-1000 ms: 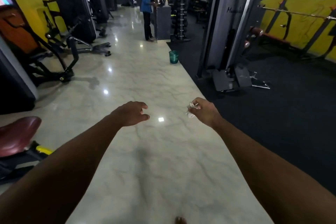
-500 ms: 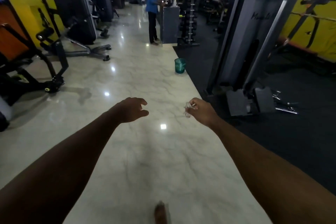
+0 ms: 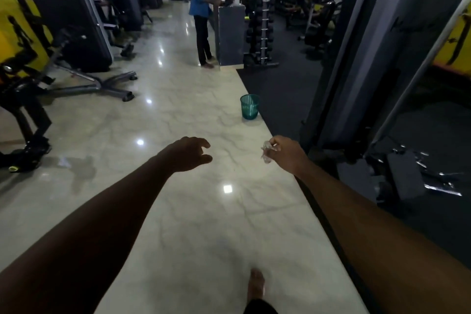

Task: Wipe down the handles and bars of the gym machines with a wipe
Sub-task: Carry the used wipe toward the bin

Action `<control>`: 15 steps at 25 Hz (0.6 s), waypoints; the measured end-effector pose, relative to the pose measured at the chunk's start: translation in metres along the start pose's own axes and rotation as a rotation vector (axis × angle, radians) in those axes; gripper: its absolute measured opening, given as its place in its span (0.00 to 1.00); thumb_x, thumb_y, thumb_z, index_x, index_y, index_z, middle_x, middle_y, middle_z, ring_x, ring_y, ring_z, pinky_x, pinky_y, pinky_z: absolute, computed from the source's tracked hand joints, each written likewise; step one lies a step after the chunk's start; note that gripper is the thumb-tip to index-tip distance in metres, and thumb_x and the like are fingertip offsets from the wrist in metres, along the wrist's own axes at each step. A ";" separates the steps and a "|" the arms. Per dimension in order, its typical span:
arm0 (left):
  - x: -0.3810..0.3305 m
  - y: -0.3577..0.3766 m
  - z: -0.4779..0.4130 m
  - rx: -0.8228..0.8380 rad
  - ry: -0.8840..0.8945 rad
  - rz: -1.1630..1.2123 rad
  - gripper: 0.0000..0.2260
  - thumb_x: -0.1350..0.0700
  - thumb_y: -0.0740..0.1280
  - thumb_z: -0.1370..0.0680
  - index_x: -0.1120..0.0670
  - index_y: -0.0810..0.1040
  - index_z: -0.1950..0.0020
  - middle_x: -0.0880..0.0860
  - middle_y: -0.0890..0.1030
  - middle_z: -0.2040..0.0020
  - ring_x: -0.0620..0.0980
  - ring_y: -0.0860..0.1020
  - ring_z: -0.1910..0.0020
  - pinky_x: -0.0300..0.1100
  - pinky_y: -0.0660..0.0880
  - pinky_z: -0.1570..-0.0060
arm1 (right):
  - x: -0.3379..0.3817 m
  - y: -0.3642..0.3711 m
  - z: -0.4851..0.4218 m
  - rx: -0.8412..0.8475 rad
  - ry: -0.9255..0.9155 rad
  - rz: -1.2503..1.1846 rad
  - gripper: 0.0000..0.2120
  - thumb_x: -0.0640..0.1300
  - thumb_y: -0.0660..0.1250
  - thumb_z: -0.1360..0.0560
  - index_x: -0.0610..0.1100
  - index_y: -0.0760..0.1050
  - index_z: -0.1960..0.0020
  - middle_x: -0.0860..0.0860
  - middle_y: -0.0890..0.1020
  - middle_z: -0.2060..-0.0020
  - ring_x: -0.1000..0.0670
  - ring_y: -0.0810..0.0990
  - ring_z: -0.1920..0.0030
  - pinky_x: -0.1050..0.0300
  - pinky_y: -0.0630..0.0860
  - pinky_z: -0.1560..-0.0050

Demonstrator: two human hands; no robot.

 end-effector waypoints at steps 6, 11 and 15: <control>0.013 -0.046 -0.251 0.024 -0.048 -0.006 0.19 0.44 0.69 0.24 0.47 0.75 0.34 0.48 0.82 0.44 0.48 0.78 0.44 0.46 0.73 0.39 | -0.027 -0.025 -0.264 0.031 0.056 0.000 0.05 0.46 0.70 0.26 0.45 0.77 0.55 0.55 0.85 0.59 0.56 0.83 0.57 0.62 0.75 0.60; 0.042 -0.079 -0.434 0.010 -0.035 0.000 0.19 0.45 0.69 0.24 0.48 0.76 0.35 0.49 0.82 0.46 0.48 0.79 0.45 0.45 0.73 0.40 | -0.041 -0.017 -0.444 0.051 0.065 0.028 0.05 0.46 0.69 0.25 0.45 0.76 0.56 0.55 0.83 0.61 0.57 0.80 0.61 0.66 0.70 0.66; 0.086 -0.100 -0.602 0.000 -0.003 0.016 0.18 0.44 0.70 0.25 0.48 0.77 0.36 0.49 0.82 0.47 0.49 0.78 0.44 0.47 0.73 0.39 | -0.061 0.003 -0.612 0.028 0.079 0.129 0.08 0.48 0.68 0.26 0.43 0.76 0.53 0.49 0.81 0.55 0.49 0.78 0.55 0.56 0.68 0.62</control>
Point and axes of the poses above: each hand's wrist, its own z-axis away from the middle knuckle, its own y-axis out of the palm, x = y × z, the point moved 5 cm from there along -z, towards the middle knuckle
